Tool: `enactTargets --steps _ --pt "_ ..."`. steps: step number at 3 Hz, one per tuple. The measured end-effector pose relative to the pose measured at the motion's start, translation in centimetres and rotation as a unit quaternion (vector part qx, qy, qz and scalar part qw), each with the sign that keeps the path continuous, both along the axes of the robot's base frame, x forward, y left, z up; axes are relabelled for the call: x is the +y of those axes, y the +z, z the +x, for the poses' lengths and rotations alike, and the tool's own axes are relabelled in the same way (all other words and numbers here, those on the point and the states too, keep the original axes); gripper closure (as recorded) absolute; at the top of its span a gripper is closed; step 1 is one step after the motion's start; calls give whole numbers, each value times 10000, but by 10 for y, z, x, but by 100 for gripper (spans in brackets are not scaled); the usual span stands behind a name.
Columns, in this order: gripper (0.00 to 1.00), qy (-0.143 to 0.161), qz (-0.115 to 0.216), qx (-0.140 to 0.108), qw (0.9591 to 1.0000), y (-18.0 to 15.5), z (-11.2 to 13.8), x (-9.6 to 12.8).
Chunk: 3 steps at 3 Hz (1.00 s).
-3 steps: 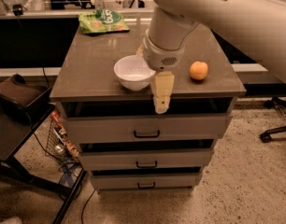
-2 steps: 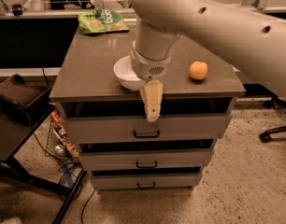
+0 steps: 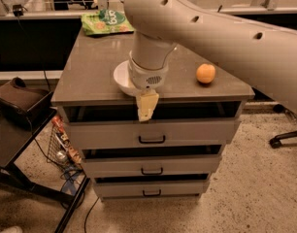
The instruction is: Move white bowl near green rice chip bag
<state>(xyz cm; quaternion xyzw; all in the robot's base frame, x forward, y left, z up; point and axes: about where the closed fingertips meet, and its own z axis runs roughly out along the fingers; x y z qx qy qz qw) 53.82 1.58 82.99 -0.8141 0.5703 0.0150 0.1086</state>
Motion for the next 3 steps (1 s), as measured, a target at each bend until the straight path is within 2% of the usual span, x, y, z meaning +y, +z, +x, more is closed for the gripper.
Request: enactTargets --steps 1,2,3 --pt "71 10 -4 -4 10000 0 -1 1" --pt "93 14 -6 -6 10000 0 -1 1" --pt "100 19 -8 -9 10000 0 -1 1"
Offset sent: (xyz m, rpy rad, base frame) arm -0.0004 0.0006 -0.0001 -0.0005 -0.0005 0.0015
